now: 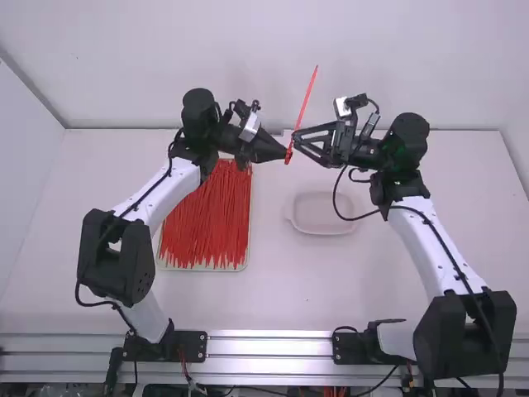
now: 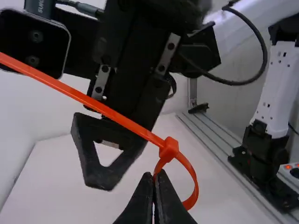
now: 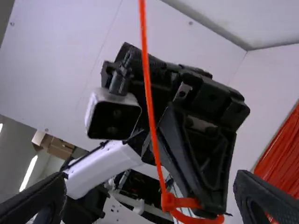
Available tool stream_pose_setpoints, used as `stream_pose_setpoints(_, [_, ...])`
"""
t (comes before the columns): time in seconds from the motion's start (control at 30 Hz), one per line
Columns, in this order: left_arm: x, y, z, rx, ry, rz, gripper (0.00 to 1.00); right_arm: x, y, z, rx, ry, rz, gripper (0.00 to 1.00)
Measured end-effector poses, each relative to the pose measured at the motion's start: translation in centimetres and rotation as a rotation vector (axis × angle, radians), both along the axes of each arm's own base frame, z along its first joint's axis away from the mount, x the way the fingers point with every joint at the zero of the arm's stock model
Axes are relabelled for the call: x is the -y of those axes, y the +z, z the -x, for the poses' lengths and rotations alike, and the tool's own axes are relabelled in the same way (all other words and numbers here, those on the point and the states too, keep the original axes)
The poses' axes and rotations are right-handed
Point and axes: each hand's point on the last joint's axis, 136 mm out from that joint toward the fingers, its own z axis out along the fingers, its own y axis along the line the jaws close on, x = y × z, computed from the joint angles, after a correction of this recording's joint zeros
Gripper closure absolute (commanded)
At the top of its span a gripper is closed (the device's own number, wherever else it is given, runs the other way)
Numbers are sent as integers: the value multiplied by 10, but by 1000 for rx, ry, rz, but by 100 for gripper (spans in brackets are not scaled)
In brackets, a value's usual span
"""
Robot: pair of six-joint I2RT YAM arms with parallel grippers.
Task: Fasten the cable tie
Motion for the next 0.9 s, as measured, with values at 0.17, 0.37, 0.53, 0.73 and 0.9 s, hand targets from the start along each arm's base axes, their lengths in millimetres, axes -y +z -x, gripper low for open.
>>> stream_pose_setpoints(0.17, [0,0,0,-68,-2,-17,98,-10,1,5,26,22,1,31])
stream_pose_setpoints(0.37, [0,-1,1,-114,-7,-29,98,-10,1,3,29,6,0,75])
stream_pose_setpoints(0.53, [0,0,2,-112,-10,-29,98,-10,-1,1,13,-2,1,100])
stream_pose_setpoints(0.73, [-1,1,3,-109,-16,-29,98,-12,-3,-1,7,-6,1,100])
stream_pose_setpoints(0.9, [-1,2,2,-101,-10,-27,83,-12,-2,-1,9,-7,1,100])
